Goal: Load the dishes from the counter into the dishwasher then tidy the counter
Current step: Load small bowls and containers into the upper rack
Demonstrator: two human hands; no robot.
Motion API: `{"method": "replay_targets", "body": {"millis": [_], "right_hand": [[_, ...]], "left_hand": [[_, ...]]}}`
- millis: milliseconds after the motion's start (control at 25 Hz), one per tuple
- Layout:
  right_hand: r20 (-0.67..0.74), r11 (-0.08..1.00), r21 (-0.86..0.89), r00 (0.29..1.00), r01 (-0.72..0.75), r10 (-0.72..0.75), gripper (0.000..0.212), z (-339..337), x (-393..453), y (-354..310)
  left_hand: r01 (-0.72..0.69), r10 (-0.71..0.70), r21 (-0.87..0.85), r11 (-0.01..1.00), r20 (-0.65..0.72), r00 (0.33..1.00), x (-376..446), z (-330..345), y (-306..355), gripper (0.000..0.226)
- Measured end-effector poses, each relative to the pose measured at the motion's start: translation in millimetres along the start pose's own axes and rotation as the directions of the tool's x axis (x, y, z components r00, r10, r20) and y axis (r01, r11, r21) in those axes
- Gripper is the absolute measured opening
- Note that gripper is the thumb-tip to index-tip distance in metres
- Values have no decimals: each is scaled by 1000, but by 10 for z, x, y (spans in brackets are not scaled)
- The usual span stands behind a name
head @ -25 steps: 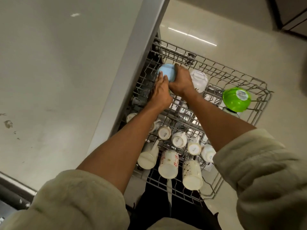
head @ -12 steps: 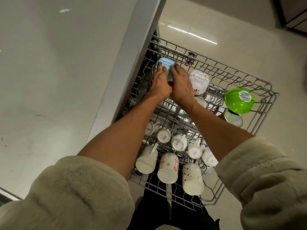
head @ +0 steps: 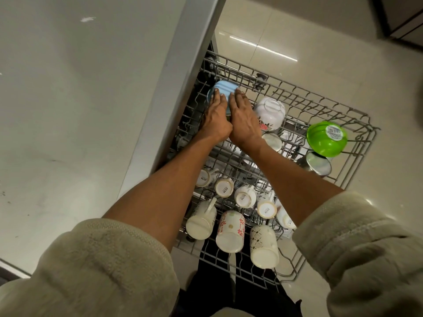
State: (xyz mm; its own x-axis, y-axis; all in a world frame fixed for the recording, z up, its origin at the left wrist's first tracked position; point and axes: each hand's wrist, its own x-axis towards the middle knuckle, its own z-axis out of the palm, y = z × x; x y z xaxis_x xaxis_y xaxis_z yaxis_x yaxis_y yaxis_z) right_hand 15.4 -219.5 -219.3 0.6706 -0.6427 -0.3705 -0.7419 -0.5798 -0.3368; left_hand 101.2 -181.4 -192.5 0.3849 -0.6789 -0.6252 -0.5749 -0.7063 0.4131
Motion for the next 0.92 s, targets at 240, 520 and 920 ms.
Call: {"method": "replay_targets", "body": {"millis": [240,520,920], "right_hand": [[24,997,-67,999,23,-22,73,29,-236,26],[10,998,4,998,59,-59,82,-47,-756,-60],[0,990,-45,991,135,-136,76,-214,-1892,-425]], "left_hand": [[-43,47,102,994,-34,998,-178,86,-38,79],[-89,97,234,968,-23,995,-699,100,-48,83],[-165,188,232,959,-79,979,-1884,186,-185,73]]}}
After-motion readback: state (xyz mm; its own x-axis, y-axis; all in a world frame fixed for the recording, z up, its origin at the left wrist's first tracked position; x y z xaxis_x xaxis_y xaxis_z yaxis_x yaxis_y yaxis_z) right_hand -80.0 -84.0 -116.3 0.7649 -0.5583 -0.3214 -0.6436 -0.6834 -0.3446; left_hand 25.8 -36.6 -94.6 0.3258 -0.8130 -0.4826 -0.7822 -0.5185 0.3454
